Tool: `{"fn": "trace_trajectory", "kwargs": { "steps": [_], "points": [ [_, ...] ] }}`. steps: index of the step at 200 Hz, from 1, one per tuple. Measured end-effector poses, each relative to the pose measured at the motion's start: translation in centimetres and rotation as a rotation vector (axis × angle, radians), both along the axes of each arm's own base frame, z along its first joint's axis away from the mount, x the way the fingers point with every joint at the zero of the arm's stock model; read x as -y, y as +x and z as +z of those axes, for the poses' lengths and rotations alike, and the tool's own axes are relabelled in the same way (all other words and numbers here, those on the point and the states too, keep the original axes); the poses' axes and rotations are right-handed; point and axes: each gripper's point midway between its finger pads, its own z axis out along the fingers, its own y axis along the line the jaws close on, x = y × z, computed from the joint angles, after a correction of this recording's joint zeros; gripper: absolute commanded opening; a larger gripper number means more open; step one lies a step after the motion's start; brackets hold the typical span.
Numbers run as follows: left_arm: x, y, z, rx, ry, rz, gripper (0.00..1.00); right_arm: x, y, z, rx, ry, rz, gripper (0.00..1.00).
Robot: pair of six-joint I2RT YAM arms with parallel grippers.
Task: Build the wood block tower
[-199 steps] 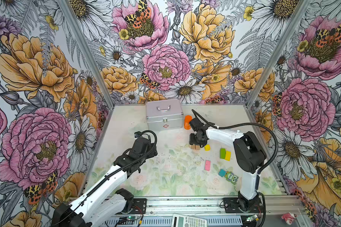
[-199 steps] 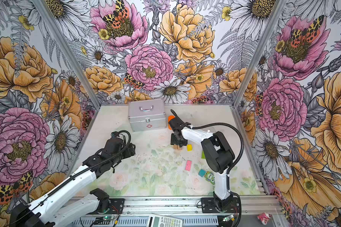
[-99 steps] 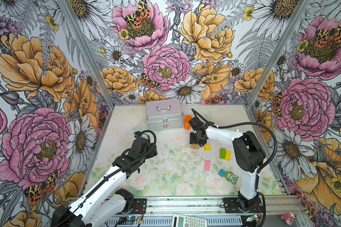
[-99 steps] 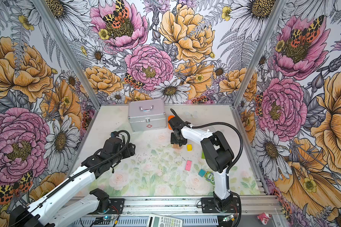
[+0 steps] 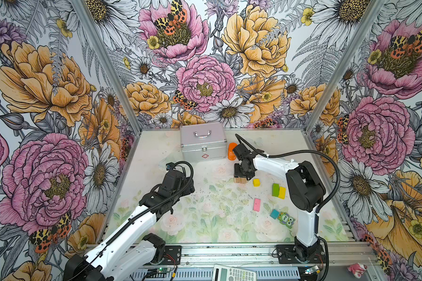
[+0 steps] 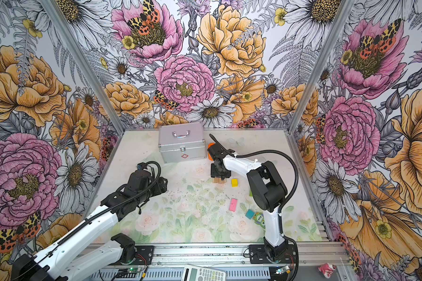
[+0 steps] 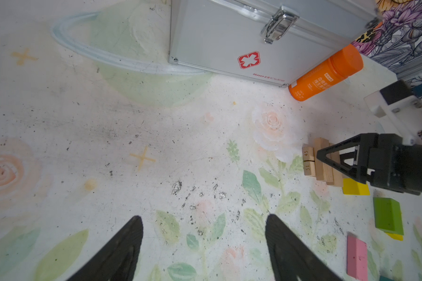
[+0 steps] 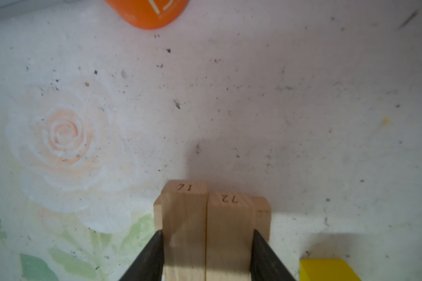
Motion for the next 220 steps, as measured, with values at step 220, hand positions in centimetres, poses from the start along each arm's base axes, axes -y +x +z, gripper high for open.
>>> {"fn": "trace_trajectory", "kwargs": {
  "steps": [220],
  "points": [
    [7.4, -4.7, 2.0, 0.038, -0.103, -0.239, 0.93, 8.1, -10.4, 8.7, 0.162, 0.007, -0.068, 0.78]
  ]
}}
